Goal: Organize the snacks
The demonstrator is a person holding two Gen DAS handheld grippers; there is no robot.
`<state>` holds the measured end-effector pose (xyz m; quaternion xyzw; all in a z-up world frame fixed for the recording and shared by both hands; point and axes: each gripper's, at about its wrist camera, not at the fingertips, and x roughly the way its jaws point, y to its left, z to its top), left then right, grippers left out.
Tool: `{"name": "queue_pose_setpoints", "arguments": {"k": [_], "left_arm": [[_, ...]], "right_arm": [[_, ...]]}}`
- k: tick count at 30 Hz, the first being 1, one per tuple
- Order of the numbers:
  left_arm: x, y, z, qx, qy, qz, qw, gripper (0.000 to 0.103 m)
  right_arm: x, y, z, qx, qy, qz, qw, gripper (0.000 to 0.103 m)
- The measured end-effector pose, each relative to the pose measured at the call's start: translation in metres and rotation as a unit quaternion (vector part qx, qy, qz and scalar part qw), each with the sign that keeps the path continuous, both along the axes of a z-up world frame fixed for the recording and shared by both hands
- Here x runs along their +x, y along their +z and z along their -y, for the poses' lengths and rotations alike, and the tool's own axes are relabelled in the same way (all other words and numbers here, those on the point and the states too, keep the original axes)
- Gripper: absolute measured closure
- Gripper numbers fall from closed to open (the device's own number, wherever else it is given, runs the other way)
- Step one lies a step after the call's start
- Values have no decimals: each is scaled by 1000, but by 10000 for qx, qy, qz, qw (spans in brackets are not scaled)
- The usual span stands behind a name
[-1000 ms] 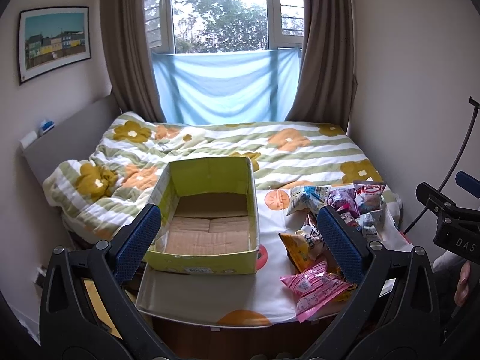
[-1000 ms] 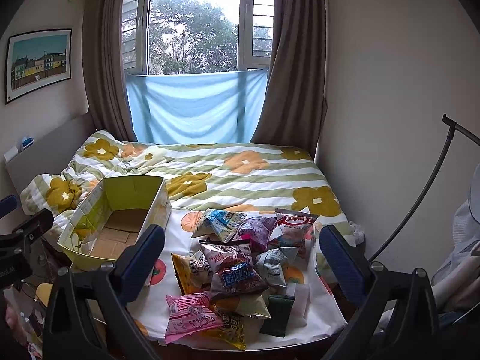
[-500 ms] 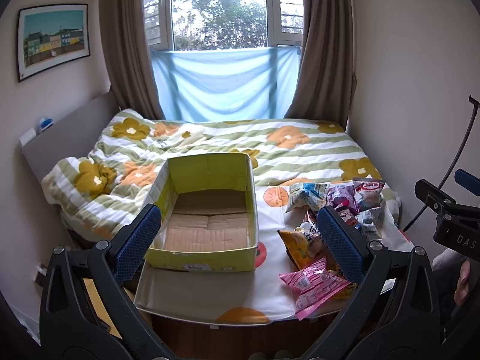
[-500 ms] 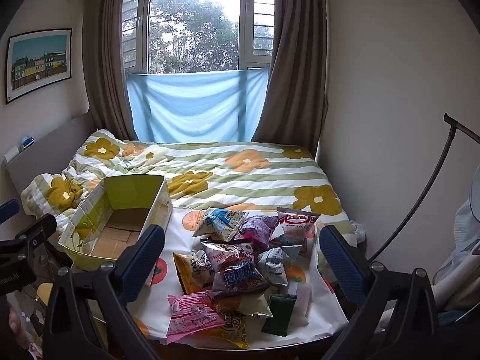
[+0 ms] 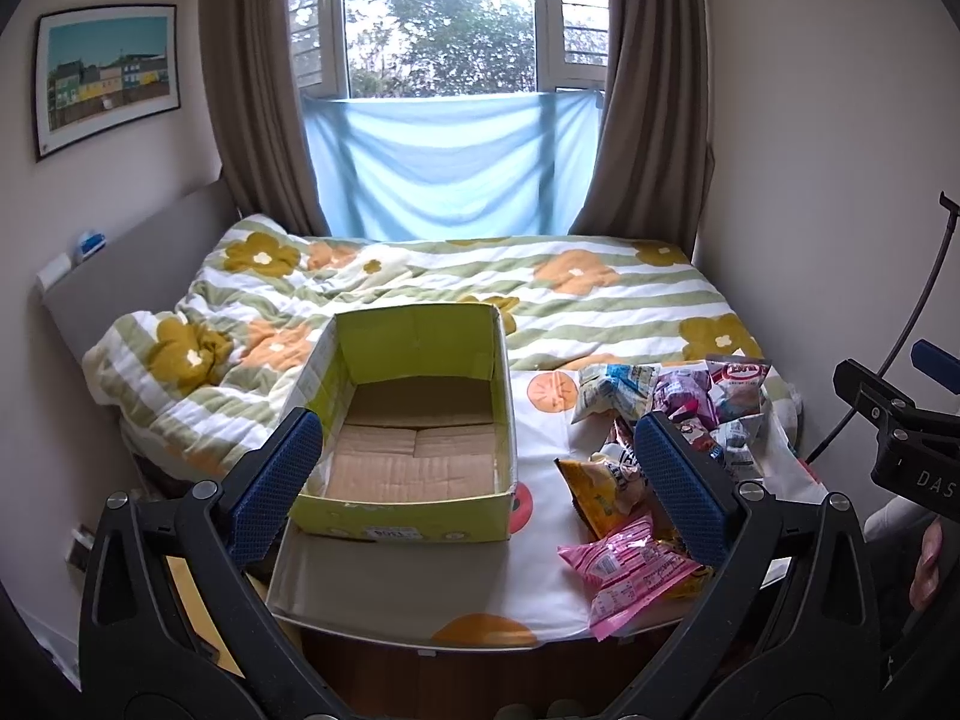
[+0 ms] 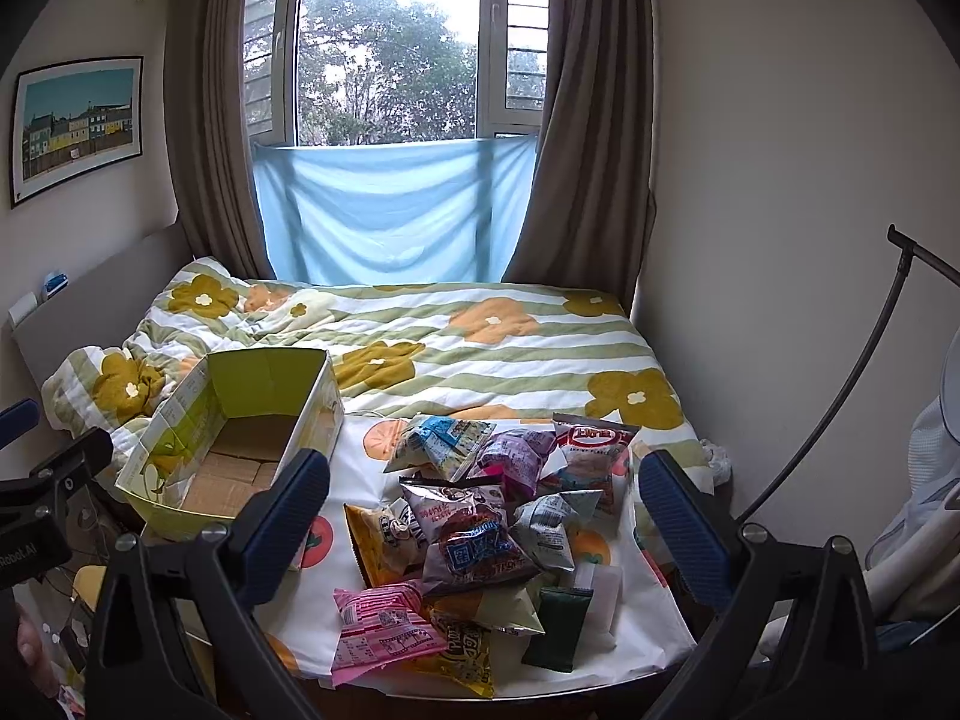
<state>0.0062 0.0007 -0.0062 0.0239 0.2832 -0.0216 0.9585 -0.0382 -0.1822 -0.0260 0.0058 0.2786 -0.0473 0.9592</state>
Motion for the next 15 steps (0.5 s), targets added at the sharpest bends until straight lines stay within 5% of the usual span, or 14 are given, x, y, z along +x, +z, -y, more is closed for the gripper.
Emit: {"name": "queue_pose_setpoints", "arguments": {"k": [15], "left_arm": [[0,0,0,-16,-19,-17,10000,0]], "right_arm": [[0,-1,0,12,6,-14,10000,0]]}}
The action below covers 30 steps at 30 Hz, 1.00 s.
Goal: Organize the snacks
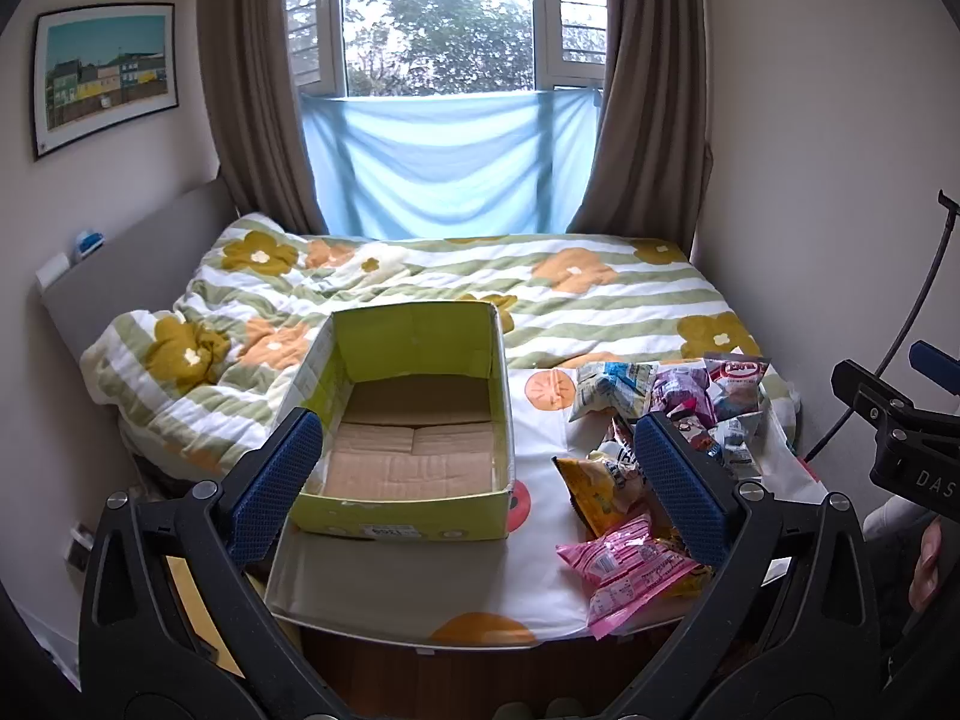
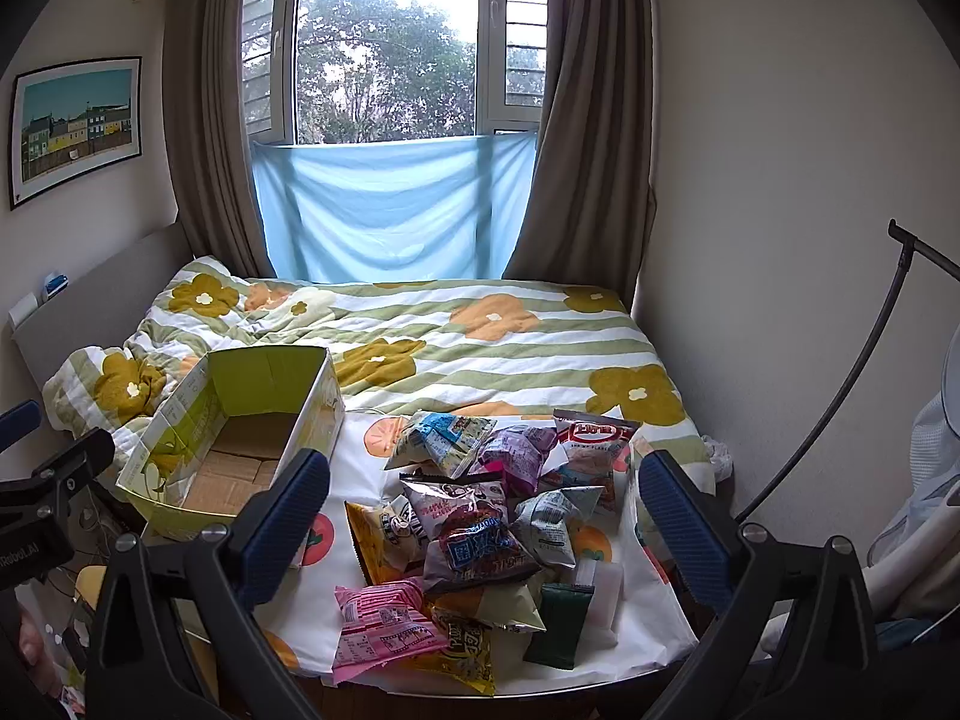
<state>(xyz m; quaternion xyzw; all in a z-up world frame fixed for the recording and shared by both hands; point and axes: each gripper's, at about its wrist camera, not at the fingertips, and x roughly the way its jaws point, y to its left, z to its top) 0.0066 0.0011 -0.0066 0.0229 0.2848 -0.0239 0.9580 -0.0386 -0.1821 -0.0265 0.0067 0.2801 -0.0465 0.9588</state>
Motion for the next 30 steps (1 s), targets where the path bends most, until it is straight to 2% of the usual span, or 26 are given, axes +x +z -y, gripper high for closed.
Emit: {"name": "queue_pose_setpoints", "arguments": {"k": [14,18,22,26,30], "left_arm": [[-1,-2,3,-9,-36,-19,10000,0],[5,-6,11,-20,-112,-197,9997,0],[14,-17,27,59,-373,-373,9986,0],[20,-32,43,-69,-820,-533,9952,0],[24,-56,69,225,-1313,-603,9893,0]], "right_arm": [[1,0,1,9,5,0,10000,0],[-2,0,2,-2,3,14,10000,0],[-2,0,14,-11,34,-35,10000,0],[4,-7,38,-35,141,-169,9998,0],[16,-24,58,146,334,-348,9987,0]]}}
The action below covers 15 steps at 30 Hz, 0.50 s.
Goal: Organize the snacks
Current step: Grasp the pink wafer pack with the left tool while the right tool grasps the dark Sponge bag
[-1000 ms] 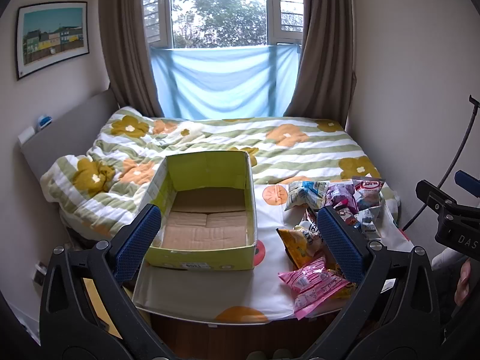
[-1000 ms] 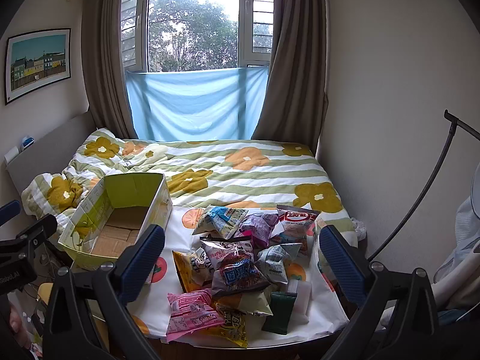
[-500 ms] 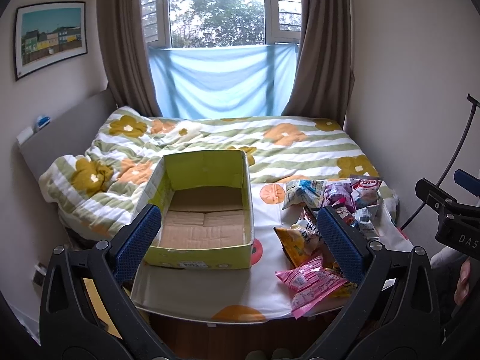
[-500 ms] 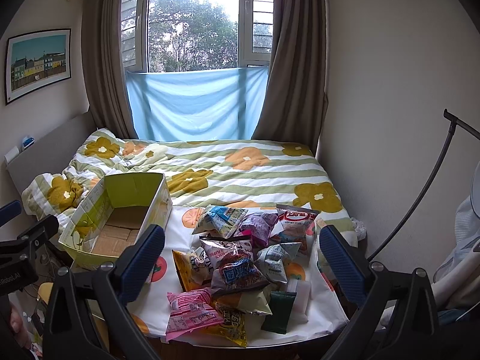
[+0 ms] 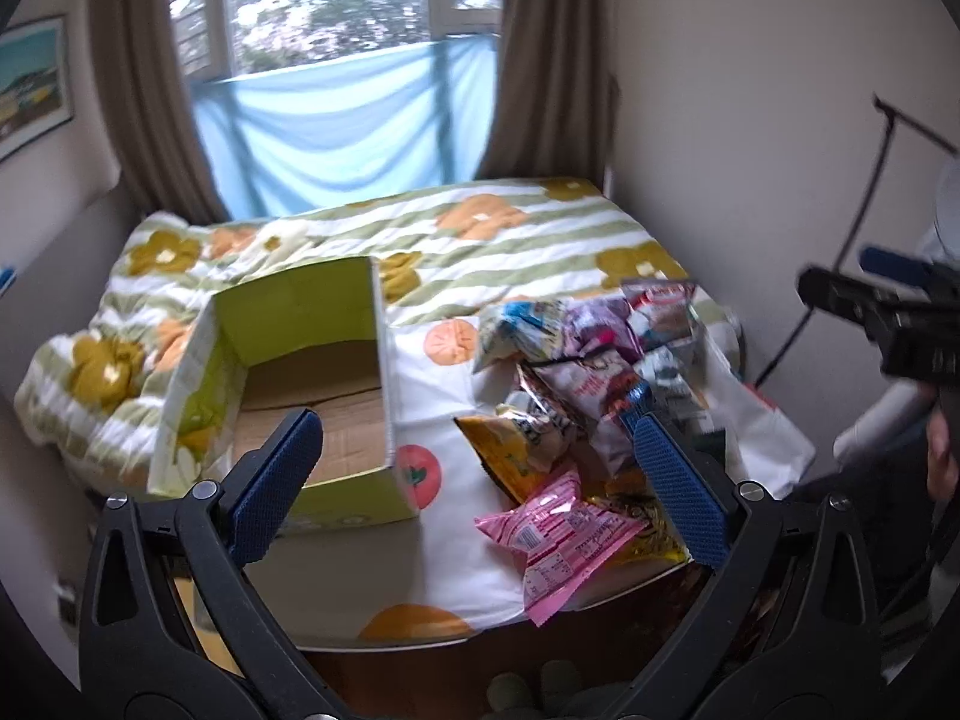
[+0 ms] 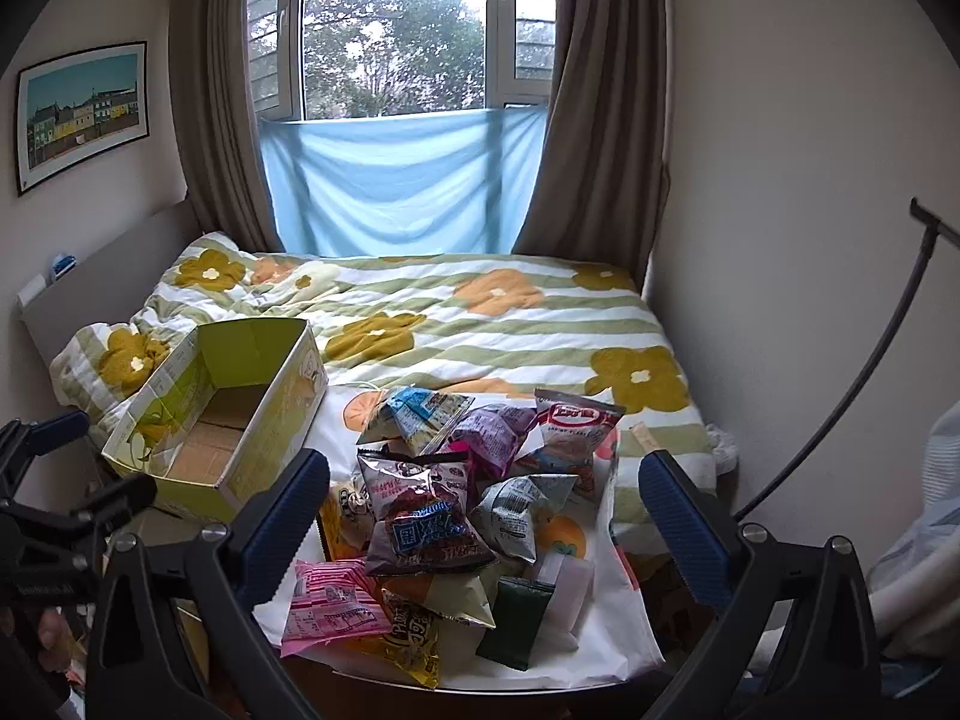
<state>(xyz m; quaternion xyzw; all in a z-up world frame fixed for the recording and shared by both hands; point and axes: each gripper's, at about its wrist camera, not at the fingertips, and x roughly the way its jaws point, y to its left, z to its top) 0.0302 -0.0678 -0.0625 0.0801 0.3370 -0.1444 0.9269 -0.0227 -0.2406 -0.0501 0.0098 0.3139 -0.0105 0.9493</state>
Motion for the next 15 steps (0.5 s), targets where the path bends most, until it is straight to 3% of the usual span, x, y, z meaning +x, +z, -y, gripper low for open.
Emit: {"name": "queue_pose_setpoints", "arguments": {"k": [5,8,15], "left_arm": [[15,-44,25,413,-673,-428,9960,0],[27,-75,37,531,-1091,-831,9891,0],[49,-150,59,1016,-2052,-1725,9580,0]], "right_arm": [[27,-27,18,316,189,-431,9984,0],[43,-42,24,443,333,-629,9965,0],[86,-86,18,442,497,-1245,9900,0]]}}
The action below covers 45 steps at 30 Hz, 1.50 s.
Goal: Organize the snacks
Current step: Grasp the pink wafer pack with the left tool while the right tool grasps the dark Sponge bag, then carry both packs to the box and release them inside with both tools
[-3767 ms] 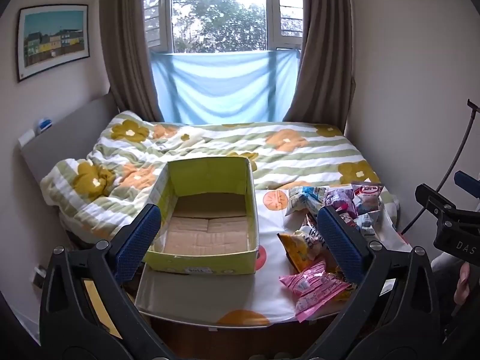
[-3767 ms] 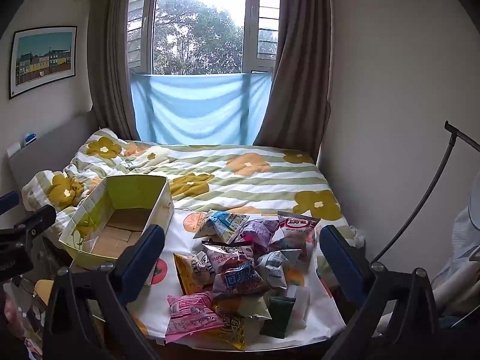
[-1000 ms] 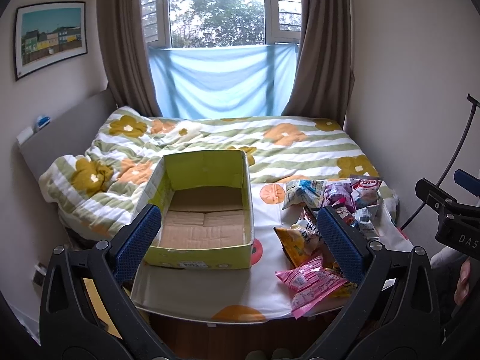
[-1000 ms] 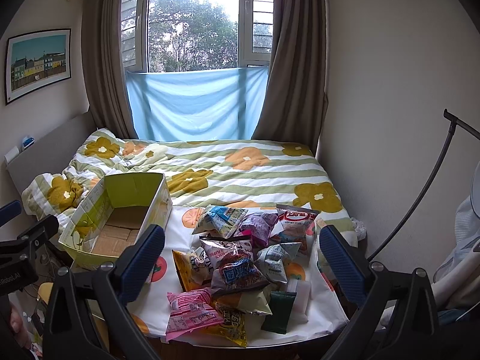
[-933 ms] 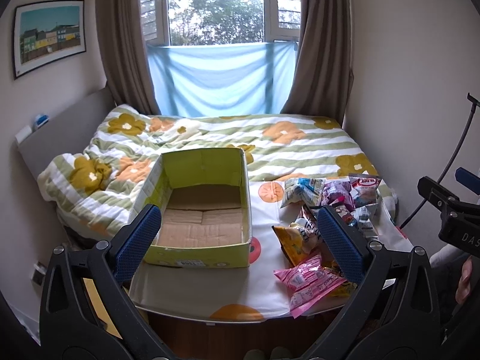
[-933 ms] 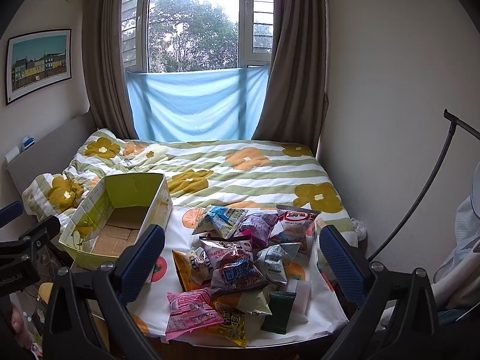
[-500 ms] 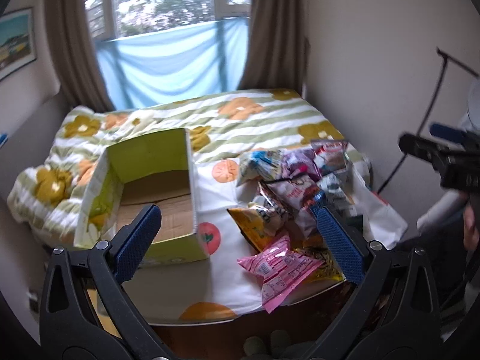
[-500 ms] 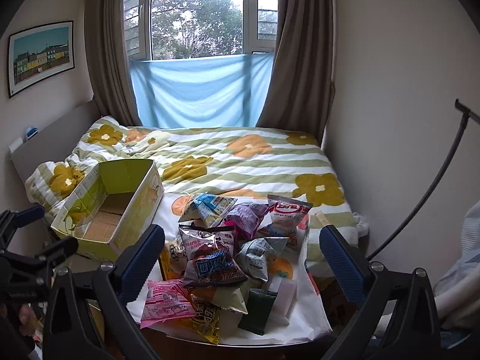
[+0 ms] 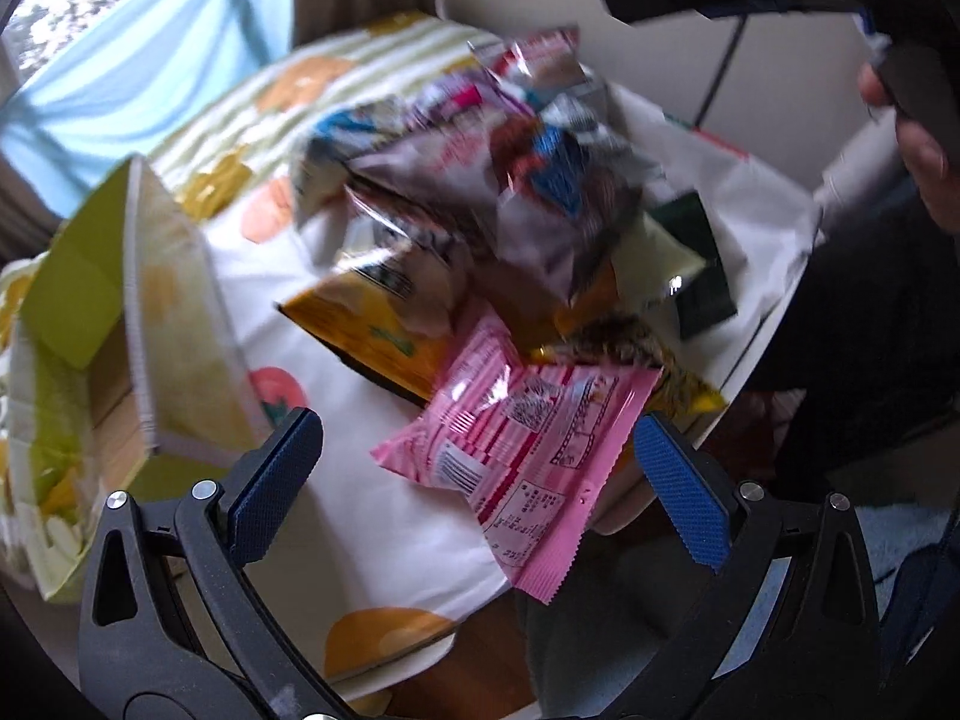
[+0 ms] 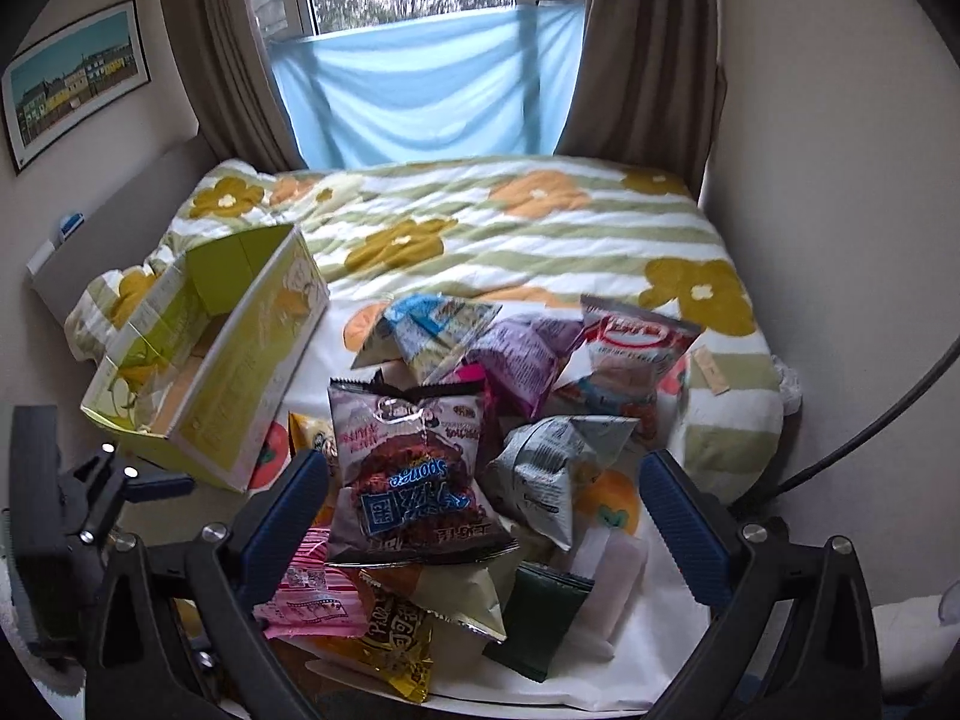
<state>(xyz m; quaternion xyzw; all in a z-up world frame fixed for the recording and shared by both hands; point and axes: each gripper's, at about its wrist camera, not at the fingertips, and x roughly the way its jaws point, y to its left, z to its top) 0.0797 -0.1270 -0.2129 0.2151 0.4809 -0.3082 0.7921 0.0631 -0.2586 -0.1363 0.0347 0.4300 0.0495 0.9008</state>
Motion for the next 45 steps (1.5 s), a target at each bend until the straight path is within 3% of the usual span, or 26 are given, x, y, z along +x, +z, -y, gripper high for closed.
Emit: {"name": "queue_pose_setpoints", "arguments": {"k": [4,11,19,26,34,37,38,39,43,45], "left_arm": [[4,-29,7,163,-495,-350,9980,0],[6,-55,18,162,-1192,-635,9907,0],[28,-65,16,-194,-1255,-1042,9864,0],[40,-63,-6,-230,-1137,-1359,9839,0],[33,-71,14,43,-1387,-1221,9828,0],[38,-83,20,134,-1394,-1408,9801,0],[40,-88,21,166,-1361,-1488,9793,2],[41,-92,23,211,-1324,-1523,9792,14],[43,-91,21,136,-1277,-1456,9810,22],[46,-83,16,99,-1252,-1415,9819,33]], "right_arm": [[23,-33,-7,263,65,-485,9985,0],[48,-63,-28,267,285,-978,9944,0],[70,-91,-39,322,400,-1358,9894,0],[77,-101,-38,360,388,-1504,9872,0],[82,-107,-44,273,467,-1549,9865,0],[83,-110,-44,286,456,-1574,9861,1],[83,-110,-44,286,461,-1580,9859,3],[84,-111,-44,267,464,-1577,9860,5],[84,-113,-43,174,510,-1596,9857,14],[83,-114,-42,159,511,-1579,9860,16]]}}
